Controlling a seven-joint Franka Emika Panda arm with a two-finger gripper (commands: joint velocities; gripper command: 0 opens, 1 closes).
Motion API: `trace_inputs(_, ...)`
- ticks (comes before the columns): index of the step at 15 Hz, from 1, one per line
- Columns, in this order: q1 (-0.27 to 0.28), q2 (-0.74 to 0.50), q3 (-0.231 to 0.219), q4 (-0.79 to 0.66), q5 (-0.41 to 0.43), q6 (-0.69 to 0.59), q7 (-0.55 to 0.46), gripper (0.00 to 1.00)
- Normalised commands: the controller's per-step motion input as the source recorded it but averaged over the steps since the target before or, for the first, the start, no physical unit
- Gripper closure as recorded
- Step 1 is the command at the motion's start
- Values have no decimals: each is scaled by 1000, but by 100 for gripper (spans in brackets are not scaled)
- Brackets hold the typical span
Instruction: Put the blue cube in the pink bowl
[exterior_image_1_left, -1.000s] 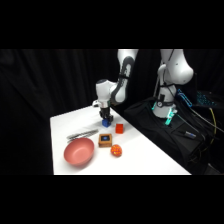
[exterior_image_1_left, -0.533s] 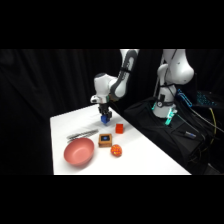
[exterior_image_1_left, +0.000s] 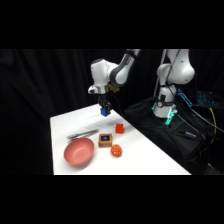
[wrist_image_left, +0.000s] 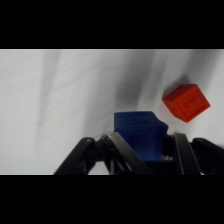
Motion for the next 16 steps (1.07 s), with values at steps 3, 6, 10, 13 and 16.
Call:
trace_inputs(3,198,-146,-41,205,-194,-422,333,77)
trace_inputs(6,194,35,16,336,-174,-385,323,77)
trace_inputs(10,165,254,49,493,-178,-352,290,77)
trace_inputs(13,118,406,44,606,-174,-312,210,77)
trace_inputs(16,68,434,36,650,-114,-272,120,77)
